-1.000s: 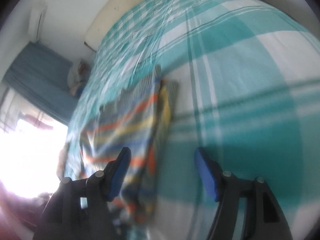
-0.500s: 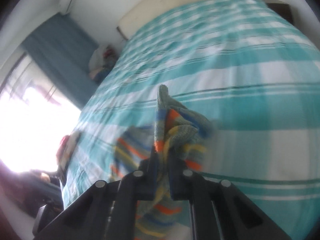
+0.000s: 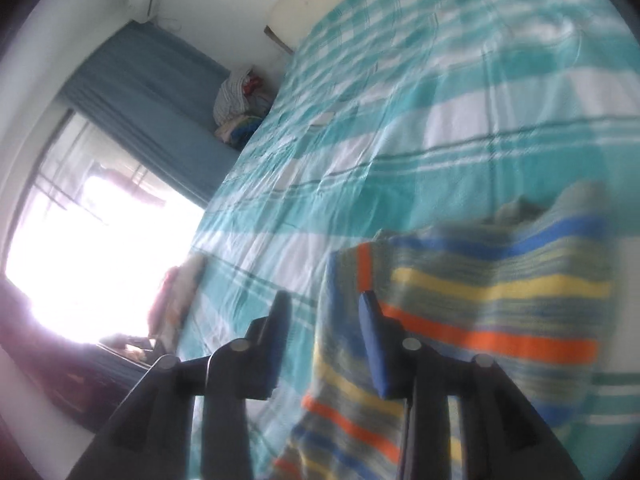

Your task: Fold small clothes

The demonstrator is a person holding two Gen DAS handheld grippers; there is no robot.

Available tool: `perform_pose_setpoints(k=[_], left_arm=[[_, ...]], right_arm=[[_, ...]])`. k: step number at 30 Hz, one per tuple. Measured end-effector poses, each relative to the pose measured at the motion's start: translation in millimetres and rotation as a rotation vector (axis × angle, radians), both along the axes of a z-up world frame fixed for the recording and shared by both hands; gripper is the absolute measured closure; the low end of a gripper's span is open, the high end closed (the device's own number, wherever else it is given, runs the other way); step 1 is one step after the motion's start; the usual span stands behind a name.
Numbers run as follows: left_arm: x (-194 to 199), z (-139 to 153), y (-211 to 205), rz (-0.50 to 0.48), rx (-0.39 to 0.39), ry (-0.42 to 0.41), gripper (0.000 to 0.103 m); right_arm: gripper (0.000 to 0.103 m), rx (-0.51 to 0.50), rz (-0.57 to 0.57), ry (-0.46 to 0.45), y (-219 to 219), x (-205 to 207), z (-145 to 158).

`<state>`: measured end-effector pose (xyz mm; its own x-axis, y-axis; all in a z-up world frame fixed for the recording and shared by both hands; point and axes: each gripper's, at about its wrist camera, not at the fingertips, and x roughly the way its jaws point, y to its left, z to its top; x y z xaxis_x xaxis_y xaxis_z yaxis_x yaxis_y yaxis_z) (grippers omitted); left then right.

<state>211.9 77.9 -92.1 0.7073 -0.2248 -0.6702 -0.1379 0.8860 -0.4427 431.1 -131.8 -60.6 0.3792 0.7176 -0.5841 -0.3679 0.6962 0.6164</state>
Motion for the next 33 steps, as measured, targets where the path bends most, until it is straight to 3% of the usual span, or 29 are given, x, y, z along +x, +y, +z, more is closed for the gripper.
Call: perform_pose_setpoints(k=[1, 3, 5, 7, 9, 11, 12, 14, 17, 20, 23, 27, 30, 33], left_arm=[[1.0, 2.7, 3.0, 0.011, 0.004, -0.026, 0.025], [2.6, 5.0, 3.1, 0.013, 0.016, -0.035, 0.024], [16.1, -1.6, -0.2, 0.009, 0.078, 0.023, 0.027], [26.9, -14.7, -3.4, 0.02, 0.169, 0.107, 0.036], [31.4, -29.5, -5.0, 0.014, 0.227, 0.144, 0.033], [30.0, -27.6, -11.4, 0.004, 0.303, 0.129, 0.022], [28.9, -25.7, -14.1, 0.004, 0.347, 0.138, 0.019], [22.5, -19.1, -12.7, 0.014, 0.398, 0.146, 0.013], [8.0, -3.4, -2.7, 0.015, 0.345, 0.144, 0.013], [-7.9, 26.1, -2.4, -0.047, 0.269, 0.115, 0.013], [-31.5, 62.1, -13.2, -0.139, 0.271, 0.089, 0.006], [-47.1, 93.4, -25.9, -0.191, 0.314, 0.059, 0.001], [-43.8, 82.4, -37.3, -0.136, 0.278, 0.022, 0.001], [-31.9, 28.4, -49.5, -0.043, 0.157, 0.052, 0.001]], right_arm=[[0.067, -0.042, 0.0, -0.033, -2.8, -6.8, 8.8], [0.067, -0.141, 0.04, -0.101, -18.2, -28.9, 24.2], [0.067, -0.214, 0.116, -0.147, -28.3, -58.2, 27.6], [0.067, -0.251, 0.198, -0.142, -32.5, -90.5, 12.7], [0.067, -0.3, 0.277, -0.063, -28.0, -115.0, -25.0], [0.067, -0.493, 0.279, -0.019, -21.9, -134.1, -65.8], [0.068, -0.502, 0.253, -0.097, -23.1, -146.7, -62.0], [0.061, -0.519, 0.218, -0.134, -26.0, -165.6, -49.0], [0.039, -0.457, 0.161, -0.182, -46.4, -197.9, -25.7], [0.021, -0.505, 0.072, -0.263, -71.9, -229.7, -15.5], [0.02, -0.556, -0.002, -0.253, -97.7, -247.3, -19.9], [0.02, -0.572, -0.122, -0.211, -135.8, -258.7, -35.6], [0.02, -0.58, -0.226, -0.194, -155.9, -260.8, -52.1], [0.018, -0.539, -0.3, -0.206, -165.9, -265.3, -63.0]])
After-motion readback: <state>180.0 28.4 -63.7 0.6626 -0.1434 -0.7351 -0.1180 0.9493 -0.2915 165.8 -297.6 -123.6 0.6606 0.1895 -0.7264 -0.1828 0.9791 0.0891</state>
